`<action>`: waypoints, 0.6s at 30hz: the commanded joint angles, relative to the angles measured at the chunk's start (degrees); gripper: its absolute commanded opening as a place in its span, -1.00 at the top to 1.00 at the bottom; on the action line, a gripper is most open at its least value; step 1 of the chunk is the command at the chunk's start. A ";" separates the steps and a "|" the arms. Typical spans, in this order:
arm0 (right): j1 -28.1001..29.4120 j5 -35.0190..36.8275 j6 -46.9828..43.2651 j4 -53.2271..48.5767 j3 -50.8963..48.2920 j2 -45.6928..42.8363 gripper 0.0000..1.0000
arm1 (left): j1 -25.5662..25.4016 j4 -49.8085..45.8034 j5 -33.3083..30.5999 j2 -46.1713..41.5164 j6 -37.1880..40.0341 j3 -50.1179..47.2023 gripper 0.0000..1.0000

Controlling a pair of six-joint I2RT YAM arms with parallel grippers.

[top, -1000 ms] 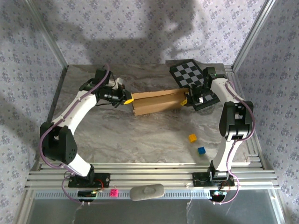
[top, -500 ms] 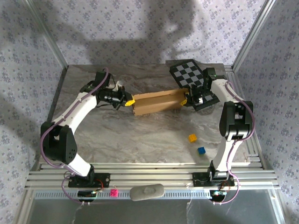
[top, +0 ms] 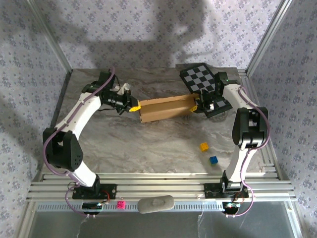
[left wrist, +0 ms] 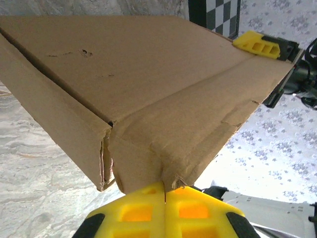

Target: Fold the paper box

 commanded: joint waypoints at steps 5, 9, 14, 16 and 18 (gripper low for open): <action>0.10 2.92 1.09 -0.59 2.09 2.12 0.25 | -0.16 -4.59 2.92 -0.72 5.17 -0.92 1.00; 0.13 2.91 1.13 -0.75 2.58 2.54 0.25 | -0.17 -3.48 2.47 -0.89 5.83 -1.66 1.00; 0.07 2.93 1.26 -0.82 2.67 2.54 0.25 | -0.16 -2.26 0.84 -1.20 8.02 -3.01 1.00; 0.10 3.02 1.43 -0.73 2.67 2.50 0.25 | -0.16 0.56 0.84 -1.82 7.28 -4.95 1.00; 0.09 3.02 1.45 -0.78 2.92 2.67 0.25 | -0.17 2.12 0.81 -2.16 7.03 -6.28 1.00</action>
